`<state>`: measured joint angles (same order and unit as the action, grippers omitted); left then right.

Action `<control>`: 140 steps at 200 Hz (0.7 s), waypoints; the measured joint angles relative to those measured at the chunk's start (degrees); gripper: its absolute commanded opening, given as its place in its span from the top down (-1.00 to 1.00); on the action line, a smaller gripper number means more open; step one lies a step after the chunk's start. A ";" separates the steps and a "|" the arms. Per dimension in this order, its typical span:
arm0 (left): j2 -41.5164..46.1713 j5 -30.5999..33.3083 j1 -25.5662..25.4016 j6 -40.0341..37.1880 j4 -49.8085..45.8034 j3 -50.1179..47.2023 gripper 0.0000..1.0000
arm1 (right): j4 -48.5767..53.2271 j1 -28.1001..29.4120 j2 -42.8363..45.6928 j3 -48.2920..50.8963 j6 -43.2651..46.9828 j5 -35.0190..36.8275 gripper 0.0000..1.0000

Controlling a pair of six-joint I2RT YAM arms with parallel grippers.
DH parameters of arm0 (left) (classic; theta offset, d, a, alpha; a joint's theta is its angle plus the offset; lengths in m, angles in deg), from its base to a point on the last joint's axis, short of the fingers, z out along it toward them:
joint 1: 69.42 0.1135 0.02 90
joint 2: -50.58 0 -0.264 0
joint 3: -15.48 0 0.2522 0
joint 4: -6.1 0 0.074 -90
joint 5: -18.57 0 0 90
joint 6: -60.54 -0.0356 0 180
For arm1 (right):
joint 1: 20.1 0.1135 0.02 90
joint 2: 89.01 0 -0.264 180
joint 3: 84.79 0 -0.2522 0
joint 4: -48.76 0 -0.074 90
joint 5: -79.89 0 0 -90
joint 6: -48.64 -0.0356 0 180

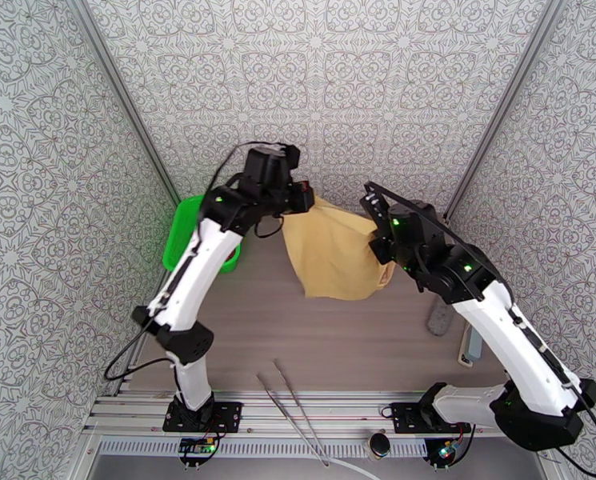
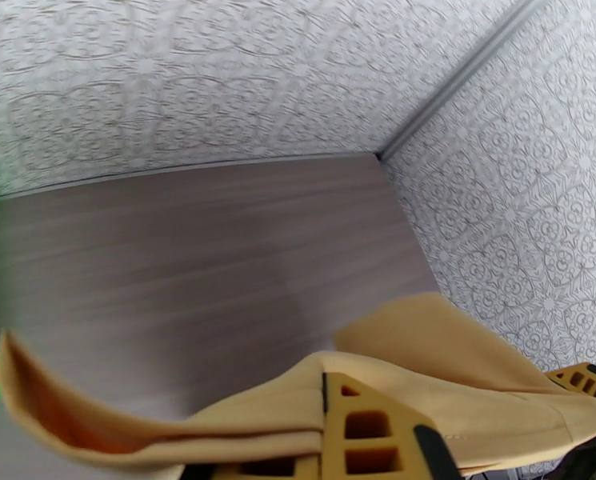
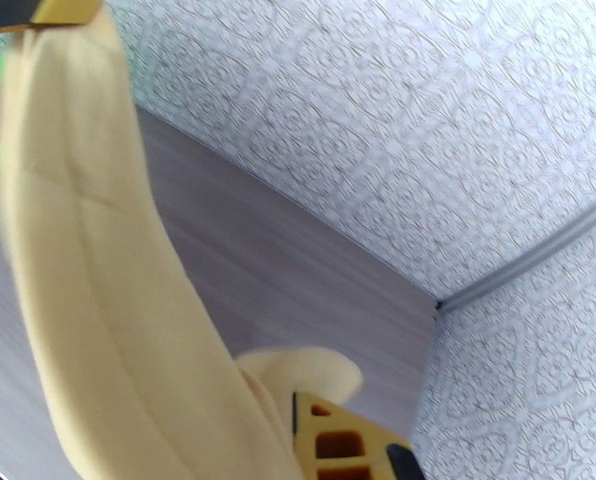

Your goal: Fold and stack the mixed laundry pile

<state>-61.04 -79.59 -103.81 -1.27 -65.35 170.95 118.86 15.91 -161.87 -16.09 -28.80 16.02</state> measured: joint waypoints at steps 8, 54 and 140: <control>-1.20 -0.46 -0.39 -0.04 0.20 1.01 1.00 | 0.15 -0.66 0.59 0.35 0.24 0.00 1.00; -2.01 -1.07 -2.36 -0.28 0.90 2.34 1.00 | 0.94 -2.21 3.10 1.25 1.33 2.43 1.00; -7.87 -8.24 -4.35 0.79 9.97 6.64 1.00 | 1.79 -8.74 7.26 5.88 1.84 10.75 1.00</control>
<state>-68.90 -87.83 -108.16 -0.49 -55.39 177.60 120.65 7.17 -154.61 -10.21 -26.97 26.77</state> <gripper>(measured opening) 0.053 0.060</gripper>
